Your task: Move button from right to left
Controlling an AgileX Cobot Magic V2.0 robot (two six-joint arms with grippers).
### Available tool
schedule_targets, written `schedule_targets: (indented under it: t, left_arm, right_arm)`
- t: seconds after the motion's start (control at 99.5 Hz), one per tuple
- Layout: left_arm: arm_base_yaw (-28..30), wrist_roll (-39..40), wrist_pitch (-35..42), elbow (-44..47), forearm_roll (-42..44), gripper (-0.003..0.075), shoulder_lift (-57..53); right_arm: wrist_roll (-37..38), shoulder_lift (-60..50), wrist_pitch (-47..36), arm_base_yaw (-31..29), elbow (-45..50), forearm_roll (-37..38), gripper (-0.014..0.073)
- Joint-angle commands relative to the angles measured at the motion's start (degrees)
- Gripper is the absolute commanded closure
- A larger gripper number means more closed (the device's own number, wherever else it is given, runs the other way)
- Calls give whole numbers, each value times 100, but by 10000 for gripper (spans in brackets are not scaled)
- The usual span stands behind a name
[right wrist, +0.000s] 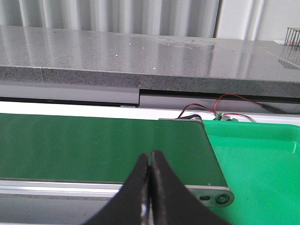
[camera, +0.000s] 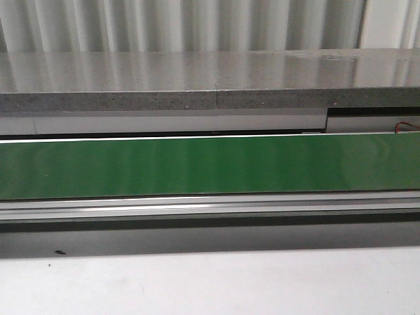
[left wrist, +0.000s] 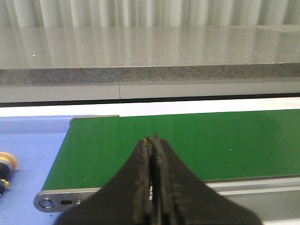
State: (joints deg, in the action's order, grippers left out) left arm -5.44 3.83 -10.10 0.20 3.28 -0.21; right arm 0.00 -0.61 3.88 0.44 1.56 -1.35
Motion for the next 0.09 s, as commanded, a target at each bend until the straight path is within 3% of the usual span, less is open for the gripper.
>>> schedule_targets:
  t: [0.0,0.08]
  left_arm:
    - [-1,51,445,224,-51,741,-182]
    - [-1,51,445,224,-51,741,-182]
  right_arm:
    - [0,-115,-450,-46,-115,81,660]
    - [0,-115,-450,-46,-115,81,660]
